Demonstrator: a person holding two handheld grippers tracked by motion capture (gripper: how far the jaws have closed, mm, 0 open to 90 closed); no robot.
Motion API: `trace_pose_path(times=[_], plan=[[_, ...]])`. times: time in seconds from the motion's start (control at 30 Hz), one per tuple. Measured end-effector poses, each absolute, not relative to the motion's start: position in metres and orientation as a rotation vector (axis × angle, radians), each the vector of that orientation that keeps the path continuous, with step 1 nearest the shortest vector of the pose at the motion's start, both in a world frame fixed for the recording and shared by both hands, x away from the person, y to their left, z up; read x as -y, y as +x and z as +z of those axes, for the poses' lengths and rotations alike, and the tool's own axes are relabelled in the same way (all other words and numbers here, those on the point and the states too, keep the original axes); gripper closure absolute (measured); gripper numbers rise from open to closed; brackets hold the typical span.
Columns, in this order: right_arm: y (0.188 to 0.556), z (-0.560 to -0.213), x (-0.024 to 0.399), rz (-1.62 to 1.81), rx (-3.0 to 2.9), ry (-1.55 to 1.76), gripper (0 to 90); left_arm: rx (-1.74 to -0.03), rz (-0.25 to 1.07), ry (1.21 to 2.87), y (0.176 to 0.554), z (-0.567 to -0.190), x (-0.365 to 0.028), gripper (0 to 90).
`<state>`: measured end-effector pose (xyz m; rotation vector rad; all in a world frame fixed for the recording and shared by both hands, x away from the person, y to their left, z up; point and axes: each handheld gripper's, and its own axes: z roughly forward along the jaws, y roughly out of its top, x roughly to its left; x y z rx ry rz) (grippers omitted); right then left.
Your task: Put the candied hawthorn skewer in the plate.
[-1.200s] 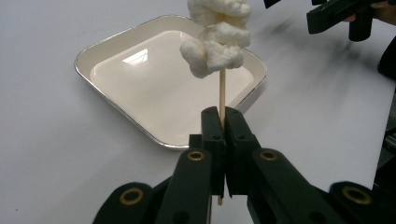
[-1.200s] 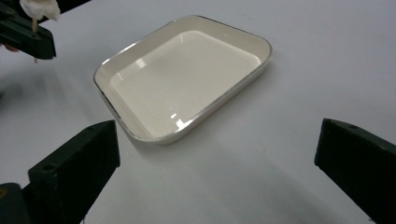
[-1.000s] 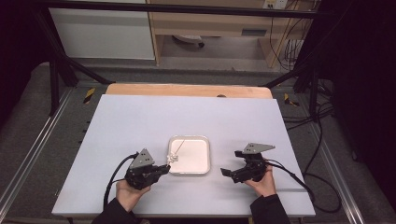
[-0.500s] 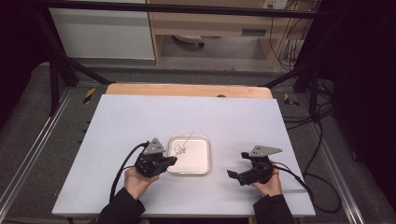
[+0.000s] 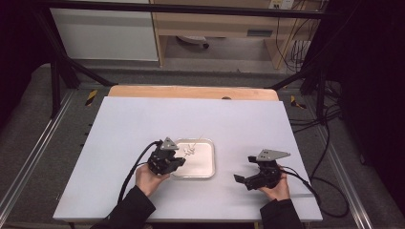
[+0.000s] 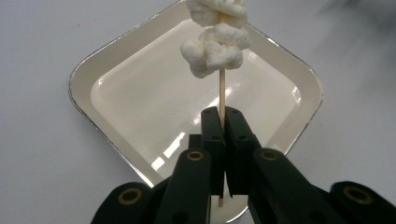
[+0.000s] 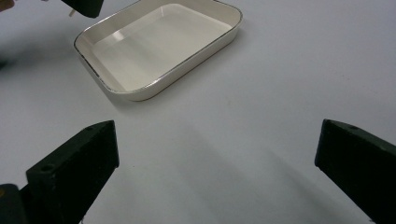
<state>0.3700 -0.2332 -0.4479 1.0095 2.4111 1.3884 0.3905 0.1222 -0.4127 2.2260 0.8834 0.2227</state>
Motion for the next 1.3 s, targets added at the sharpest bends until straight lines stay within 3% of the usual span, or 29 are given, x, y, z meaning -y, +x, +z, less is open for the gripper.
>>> trace_pose_path(times=[0.63, 0.83, 1.3], plan=[[0.370, -0.447, 0.234, 1.405, -2.410, 1.006, 0.4, -0.964, 0.230, 2.398, 0.402, -0.428, -0.102, 85.9], [0.369, -0.447, 0.234, 1.408, -2.408, 1.009, 0.4, -0.959, 0.238, 2.384, 0.400, -0.426, -0.105, 77.4], [0.368, -0.444, 0.236, 1.416, -2.391, 1.020, 0.4, -0.934, 0.248, 2.206, 0.384, -0.400, -0.155, 45.3]])
